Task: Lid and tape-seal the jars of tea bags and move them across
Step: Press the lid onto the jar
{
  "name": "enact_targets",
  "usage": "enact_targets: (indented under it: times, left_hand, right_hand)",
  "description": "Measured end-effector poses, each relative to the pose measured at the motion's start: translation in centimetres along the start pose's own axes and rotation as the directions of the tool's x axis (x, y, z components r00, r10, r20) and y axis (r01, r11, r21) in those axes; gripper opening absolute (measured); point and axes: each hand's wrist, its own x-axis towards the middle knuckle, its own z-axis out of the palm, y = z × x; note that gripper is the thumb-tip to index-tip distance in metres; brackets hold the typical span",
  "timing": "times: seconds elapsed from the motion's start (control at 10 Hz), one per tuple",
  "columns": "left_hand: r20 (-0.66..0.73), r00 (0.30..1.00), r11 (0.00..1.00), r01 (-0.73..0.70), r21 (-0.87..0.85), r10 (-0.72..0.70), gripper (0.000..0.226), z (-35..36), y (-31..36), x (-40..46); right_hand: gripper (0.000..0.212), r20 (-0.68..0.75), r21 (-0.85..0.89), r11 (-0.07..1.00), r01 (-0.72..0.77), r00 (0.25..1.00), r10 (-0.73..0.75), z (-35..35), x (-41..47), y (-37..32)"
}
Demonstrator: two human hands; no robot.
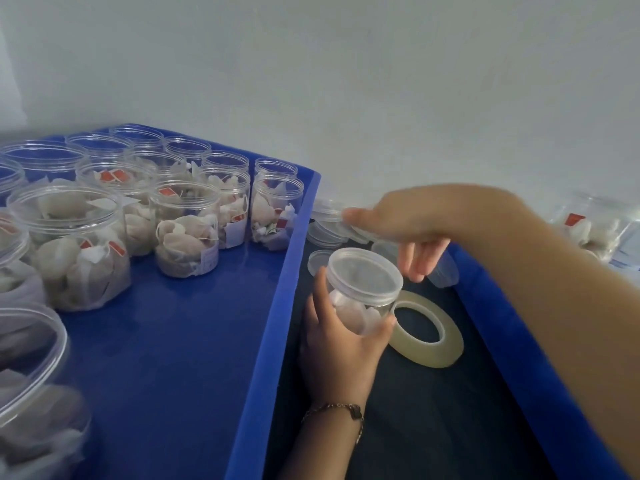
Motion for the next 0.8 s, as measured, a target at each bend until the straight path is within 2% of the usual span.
enact_targets:
  times: [0.1, 0.2, 0.3, 0.4, 0.5, 0.6, 0.7, 0.8]
  left_hand:
    - [0.028, 0.999, 0.999, 0.027, -0.035, -0.026, 0.106, 0.1, -0.3, 0.2]
    - [0.127, 0.991, 0.974, 0.069, -0.214, -0.042, 0.103, -0.1, -0.6, 0.5]
    - [0.177, 0.983, 0.935, 0.113, -0.335, -0.055, 0.103, 0.2, -0.9, 1.3]
    - [0.133, 0.990, 0.971, 0.073, -0.228, -0.043, 0.093, 0.5, -1.4, 1.5]
    - [0.145, 0.989, 0.988, 0.040, -0.147, -0.019, 0.090, 0.2, -1.8, 1.5]
    - [0.312, 0.950, 1.000, 0.029, -0.005, -0.025, 0.054, -0.1, -0.1, 2.5]
    - [0.165, 0.985, 0.996, 0.067, -0.058, -0.056, 0.065, -0.3, -0.5, 1.6]
    - [0.195, 0.979, 0.987, 0.081, -0.141, -0.052, 0.111, -0.1, -0.4, 1.1]
  right_hand:
    - [0.078, 0.087, -0.240, 0.885, 0.400, 0.916, -0.391, -0.2, 0.2, 1.6]
    - [0.075, 0.222, -0.152, 0.856, 0.494, 0.861, -0.458, 2.4, 1.2, 2.8]
    - [0.060, 0.026, -0.046, 0.845, 0.533, 0.846, -0.533, 5.5, 2.5, 3.4]
    - [0.052, -0.259, -0.097, 0.852, 0.514, 0.814, -0.520, 7.5, 2.7, 3.4]
    - [0.053, -0.371, -0.175, 0.882, 0.437, 0.801, -0.470, 8.9, 2.3, 3.0]
    - [0.053, -0.471, -0.232, 0.897, 0.375, 0.764, -0.441, 10.3, 2.5, 2.4]
    - [0.052, -0.538, 0.105, 0.854, 0.509, 0.752, -0.382, 10.5, 2.7, 3.3]
    - [0.044, -0.631, 0.721, 0.408, 0.560, 0.774, 0.054, 11.1, 2.8, 6.5]
